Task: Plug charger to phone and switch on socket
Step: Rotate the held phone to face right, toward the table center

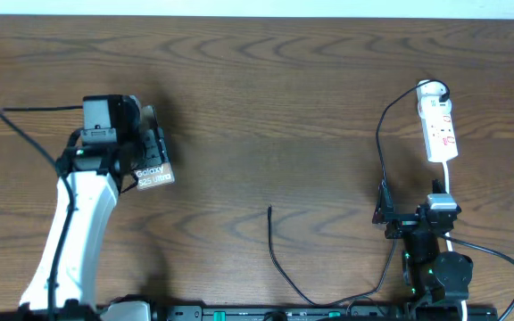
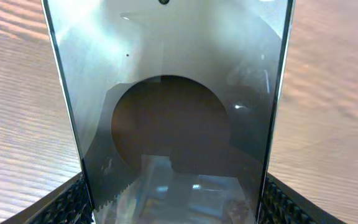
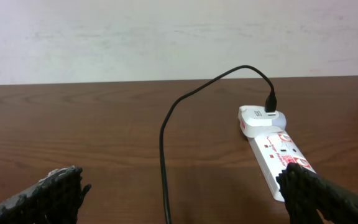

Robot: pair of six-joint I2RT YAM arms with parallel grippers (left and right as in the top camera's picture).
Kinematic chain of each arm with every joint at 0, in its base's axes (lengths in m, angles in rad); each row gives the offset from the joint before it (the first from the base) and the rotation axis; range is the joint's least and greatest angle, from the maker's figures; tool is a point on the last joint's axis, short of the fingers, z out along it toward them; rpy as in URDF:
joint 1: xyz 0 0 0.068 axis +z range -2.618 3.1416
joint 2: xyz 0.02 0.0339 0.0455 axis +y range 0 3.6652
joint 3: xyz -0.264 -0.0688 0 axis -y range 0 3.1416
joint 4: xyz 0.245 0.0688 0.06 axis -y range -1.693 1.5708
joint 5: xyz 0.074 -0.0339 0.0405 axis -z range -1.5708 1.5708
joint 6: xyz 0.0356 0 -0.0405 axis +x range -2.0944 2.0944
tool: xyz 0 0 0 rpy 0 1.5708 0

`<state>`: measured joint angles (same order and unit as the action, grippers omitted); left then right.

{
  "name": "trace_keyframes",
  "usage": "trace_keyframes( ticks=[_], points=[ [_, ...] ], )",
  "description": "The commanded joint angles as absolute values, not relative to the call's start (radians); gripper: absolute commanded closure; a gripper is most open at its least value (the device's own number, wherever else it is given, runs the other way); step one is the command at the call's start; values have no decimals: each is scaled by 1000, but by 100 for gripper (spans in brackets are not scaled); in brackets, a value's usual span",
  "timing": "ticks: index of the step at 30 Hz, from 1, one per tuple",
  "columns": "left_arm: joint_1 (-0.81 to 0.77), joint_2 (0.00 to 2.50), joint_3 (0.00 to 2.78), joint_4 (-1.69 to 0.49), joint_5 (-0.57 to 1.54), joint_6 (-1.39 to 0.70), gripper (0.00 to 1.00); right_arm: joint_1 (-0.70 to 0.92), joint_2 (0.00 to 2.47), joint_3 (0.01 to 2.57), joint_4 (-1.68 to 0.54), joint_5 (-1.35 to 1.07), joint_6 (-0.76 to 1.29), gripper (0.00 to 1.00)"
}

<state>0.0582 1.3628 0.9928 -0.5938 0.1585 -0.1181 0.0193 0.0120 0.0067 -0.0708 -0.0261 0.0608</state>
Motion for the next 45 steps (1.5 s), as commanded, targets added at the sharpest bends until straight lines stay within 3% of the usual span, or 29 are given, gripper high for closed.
trace_keyframes(
  ticks=[1, 8, 19, 26, 45],
  points=[
    [60, 1312, 1010, -573, 340, -276, 93, 29, 7, 6, -75, -21, 70, 1],
    [60, 1311, 1010, -495, 612, -621, 93, 29, 7, 6, -75, -21, 70, 1],
    [61, 1311, 1010, -255, 984, -1504, 93, 29, 7, 6, -75, -21, 70, 1],
    [61, 1311, 1010, -114, 1174, -1874, 93, 29, 7, 6, -75, -21, 70, 1],
    [60, 1311, 1010, -54, 1210, -1996, 93, 29, 7, 6, -75, -21, 70, 1]
  ],
)
